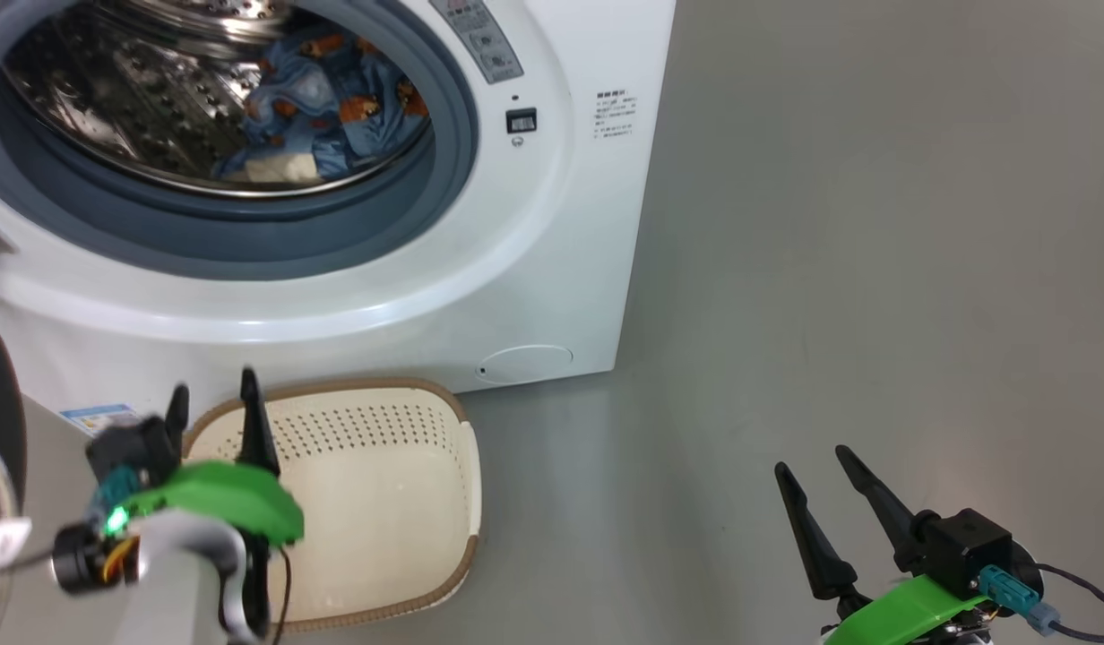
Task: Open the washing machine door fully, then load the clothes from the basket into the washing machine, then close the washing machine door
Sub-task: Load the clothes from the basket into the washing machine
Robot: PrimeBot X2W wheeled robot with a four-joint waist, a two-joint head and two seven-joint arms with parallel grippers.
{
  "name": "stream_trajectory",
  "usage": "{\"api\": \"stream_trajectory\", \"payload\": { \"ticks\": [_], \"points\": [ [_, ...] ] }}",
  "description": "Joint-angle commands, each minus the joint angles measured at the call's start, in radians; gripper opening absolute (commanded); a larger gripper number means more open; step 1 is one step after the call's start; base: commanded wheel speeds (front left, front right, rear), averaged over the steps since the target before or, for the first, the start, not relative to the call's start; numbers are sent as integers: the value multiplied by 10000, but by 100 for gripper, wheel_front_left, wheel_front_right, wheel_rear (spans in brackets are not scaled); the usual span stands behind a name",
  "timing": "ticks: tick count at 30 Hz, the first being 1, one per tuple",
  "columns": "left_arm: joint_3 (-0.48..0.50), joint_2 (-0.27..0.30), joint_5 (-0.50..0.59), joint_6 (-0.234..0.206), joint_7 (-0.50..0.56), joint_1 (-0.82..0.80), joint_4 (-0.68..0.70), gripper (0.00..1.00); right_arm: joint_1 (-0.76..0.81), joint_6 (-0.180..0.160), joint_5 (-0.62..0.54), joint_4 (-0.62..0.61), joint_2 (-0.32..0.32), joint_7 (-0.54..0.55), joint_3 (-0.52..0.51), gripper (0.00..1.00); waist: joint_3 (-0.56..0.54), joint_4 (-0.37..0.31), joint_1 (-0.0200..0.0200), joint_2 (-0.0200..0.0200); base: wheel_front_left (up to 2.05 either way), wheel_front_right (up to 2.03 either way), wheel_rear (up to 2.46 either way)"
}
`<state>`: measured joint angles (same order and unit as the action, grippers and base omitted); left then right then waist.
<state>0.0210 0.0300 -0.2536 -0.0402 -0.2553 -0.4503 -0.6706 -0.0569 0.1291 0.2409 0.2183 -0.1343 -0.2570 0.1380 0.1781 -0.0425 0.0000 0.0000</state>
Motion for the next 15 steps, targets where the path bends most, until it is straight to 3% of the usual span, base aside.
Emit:
{"api": "stream_trajectory", "payload": {
  "ticks": [1, 15],
  "points": [
    [291, 222, -28, -56, -64, 324, 495, 100, 170, 16, -111, -291, -90, -48, 150, 100, -224, 82, 0, 0, 0, 0, 0],
    [-559, 204, -392, -538, -64, 3829, 3944, 100, 632, 16, -356, -646, -205, -48, 170, 100, -1176, 166, 0, 0, 0, 0, 0]
  ]
}}
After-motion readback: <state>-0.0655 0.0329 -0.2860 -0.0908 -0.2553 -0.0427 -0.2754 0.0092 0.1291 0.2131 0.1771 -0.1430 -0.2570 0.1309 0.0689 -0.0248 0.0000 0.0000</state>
